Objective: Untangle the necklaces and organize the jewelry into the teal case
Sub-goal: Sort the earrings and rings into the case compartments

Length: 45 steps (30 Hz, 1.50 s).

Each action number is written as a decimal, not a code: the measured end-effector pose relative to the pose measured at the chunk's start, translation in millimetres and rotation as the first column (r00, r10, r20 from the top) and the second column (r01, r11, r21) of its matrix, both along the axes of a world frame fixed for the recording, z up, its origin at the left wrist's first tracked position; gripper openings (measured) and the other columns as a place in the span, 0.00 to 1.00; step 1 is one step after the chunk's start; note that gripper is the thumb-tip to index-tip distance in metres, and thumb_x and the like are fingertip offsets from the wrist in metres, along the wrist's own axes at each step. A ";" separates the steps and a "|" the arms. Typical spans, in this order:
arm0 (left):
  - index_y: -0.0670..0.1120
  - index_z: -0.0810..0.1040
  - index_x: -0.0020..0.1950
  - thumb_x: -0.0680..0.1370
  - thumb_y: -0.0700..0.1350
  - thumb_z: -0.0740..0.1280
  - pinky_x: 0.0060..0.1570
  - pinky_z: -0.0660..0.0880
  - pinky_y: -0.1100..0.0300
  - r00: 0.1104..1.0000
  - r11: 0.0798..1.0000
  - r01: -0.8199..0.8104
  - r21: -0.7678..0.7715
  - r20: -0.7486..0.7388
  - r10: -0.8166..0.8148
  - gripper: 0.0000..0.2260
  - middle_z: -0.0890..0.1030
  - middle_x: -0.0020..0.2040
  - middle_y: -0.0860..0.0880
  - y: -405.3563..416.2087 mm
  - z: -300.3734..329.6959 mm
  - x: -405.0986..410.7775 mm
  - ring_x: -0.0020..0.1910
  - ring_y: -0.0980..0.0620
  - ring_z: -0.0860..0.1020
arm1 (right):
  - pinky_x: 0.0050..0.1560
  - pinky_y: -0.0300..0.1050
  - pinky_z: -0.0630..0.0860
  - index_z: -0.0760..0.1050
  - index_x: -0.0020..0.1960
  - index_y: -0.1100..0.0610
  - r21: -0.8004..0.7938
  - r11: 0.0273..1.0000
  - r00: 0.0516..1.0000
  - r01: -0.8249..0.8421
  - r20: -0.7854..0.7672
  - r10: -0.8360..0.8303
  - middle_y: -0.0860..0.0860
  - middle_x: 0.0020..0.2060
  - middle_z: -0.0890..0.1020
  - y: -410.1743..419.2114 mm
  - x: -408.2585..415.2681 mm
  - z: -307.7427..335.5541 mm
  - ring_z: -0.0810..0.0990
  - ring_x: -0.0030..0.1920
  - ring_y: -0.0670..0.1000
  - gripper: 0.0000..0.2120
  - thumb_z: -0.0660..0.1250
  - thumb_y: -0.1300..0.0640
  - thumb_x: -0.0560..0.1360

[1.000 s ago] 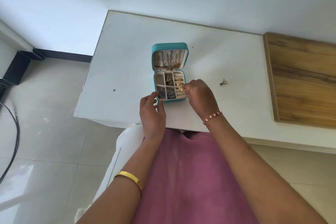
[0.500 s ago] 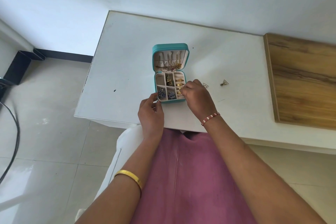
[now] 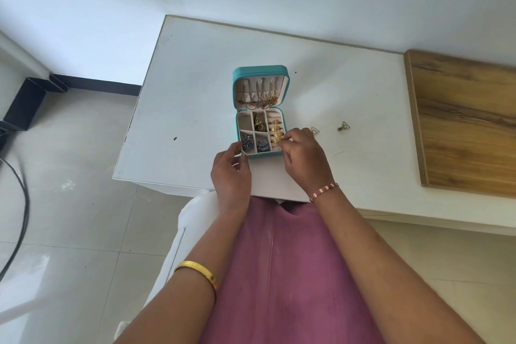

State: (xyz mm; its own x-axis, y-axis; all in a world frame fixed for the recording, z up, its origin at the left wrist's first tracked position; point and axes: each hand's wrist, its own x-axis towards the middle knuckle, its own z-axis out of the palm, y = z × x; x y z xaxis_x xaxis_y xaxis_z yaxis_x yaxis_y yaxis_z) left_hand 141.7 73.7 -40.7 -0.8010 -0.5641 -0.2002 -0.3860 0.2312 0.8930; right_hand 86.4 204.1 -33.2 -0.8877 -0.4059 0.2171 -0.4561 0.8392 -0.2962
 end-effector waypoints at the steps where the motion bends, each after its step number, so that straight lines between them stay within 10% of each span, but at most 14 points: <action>1: 0.44 0.77 0.61 0.77 0.36 0.62 0.42 0.67 0.82 1.000 1.000 0.000 0.000 -0.002 0.000 0.14 0.78 0.53 0.46 -0.1 0.3 0.2 0.44 0.57 0.76 | 0.32 0.41 0.75 0.81 0.37 0.64 0.010 1.000 1.000 0.005 -0.004 -0.005 0.56 0.35 0.79 0.2 0.5 -0.3 0.77 0.37 0.58 0.07 0.72 0.73 0.62; 12: 0.44 0.77 0.62 0.78 0.37 0.61 0.41 0.66 0.83 1.000 1.000 -0.007 -0.002 -0.005 0.007 0.14 0.77 0.53 0.48 0.6 5.1 0.6 0.43 0.58 0.75 | 0.44 0.40 0.70 0.81 0.48 0.64 -0.129 0.986 0.976 0.109 0.201 -0.081 0.60 0.43 0.78 3.8 -3.1 2.8 0.75 0.46 0.57 0.08 0.65 0.67 0.72; 22: 0.42 0.79 0.58 0.77 0.36 0.61 0.41 0.68 0.80 0.995 1.000 0.018 0.007 -0.103 -0.017 0.12 0.76 0.48 0.50 15.6 20.6 1.7 0.43 0.56 0.76 | 0.47 0.30 0.67 0.81 0.49 0.63 -0.400 0.764 0.859 0.506 0.306 -0.410 0.59 0.46 0.82 35.9 0.7 2.1 0.80 0.47 0.54 0.09 0.64 0.69 0.72; 30: 0.43 0.81 0.56 0.77 0.38 0.63 0.53 0.73 0.64 0.989 0.990 0.117 0.078 -0.104 -0.108 0.11 0.81 0.51 0.50 52.7 30.5 -16.0 0.49 0.55 0.77 | 0.49 0.40 0.71 0.77 0.57 0.62 -0.280 0.766 0.794 0.578 0.410 -0.449 0.61 0.44 0.80 48.1 -19.1 -4.9 0.76 0.42 0.54 0.12 0.65 0.66 0.73; 39: 0.44 0.80 0.56 0.77 0.38 0.62 0.45 0.70 0.75 0.975 0.966 0.221 0.133 -0.039 -0.218 0.10 0.82 0.51 0.47 73.3 24.6 -25.8 0.46 0.56 0.77 | 0.47 0.47 0.70 0.76 0.51 0.66 -0.017 0.908 0.863 0.419 0.318 -0.392 0.63 0.50 0.76 39.3 -30.1 -9.4 0.76 0.51 0.61 0.07 0.62 0.65 0.75; 45: 0.45 0.79 0.57 0.78 0.39 0.62 0.47 0.71 0.71 0.976 0.964 0.210 0.161 0.016 -0.216 0.11 0.82 0.52 0.47 68.7 29.3 -14.6 0.48 0.53 0.79 | 0.44 0.49 0.79 0.79 0.45 0.66 -0.407 0.693 0.771 0.594 0.533 -0.348 0.59 0.37 0.82 36.3 -10.2 5.6 0.80 0.37 0.57 0.06 0.67 0.63 0.74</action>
